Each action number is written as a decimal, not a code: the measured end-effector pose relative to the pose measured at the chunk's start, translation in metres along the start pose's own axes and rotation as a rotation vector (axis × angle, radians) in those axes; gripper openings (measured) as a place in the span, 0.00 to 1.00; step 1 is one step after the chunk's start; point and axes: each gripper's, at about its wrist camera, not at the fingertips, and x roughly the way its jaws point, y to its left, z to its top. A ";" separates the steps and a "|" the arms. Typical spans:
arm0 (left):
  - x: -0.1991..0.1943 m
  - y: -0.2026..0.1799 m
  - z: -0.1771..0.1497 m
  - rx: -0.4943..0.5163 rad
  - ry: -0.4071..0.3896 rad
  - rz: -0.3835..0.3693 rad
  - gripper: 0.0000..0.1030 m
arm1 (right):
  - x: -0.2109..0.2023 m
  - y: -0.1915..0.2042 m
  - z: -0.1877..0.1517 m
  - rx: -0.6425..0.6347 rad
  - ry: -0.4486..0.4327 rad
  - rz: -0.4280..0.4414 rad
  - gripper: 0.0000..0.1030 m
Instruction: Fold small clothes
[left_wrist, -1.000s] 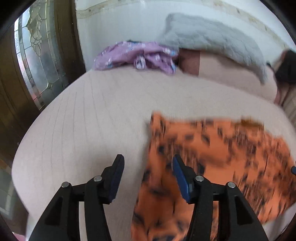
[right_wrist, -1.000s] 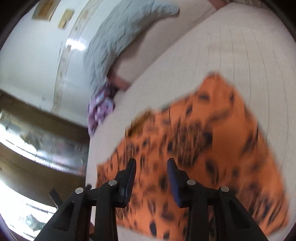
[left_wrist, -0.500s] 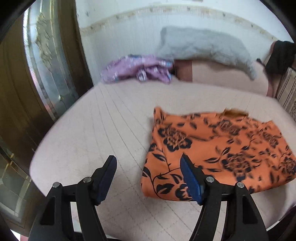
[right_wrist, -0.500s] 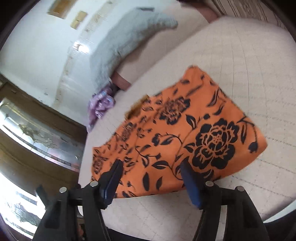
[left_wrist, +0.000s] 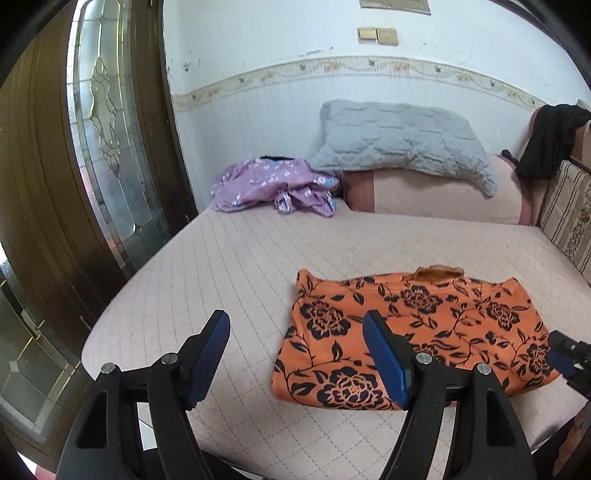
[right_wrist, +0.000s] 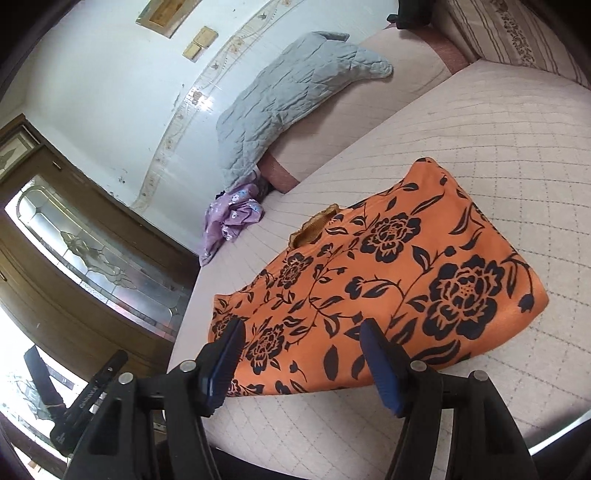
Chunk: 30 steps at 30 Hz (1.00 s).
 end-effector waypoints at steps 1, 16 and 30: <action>-0.002 -0.002 0.002 -0.002 -0.004 0.003 0.73 | 0.000 0.000 0.000 0.003 0.002 0.006 0.66; -0.018 -0.040 0.015 -0.004 -0.034 -0.005 0.83 | -0.007 -0.010 0.008 0.024 -0.014 0.038 0.66; -0.025 -0.053 0.025 -0.003 -0.055 0.010 0.83 | -0.015 -0.010 0.014 0.028 -0.034 0.072 0.66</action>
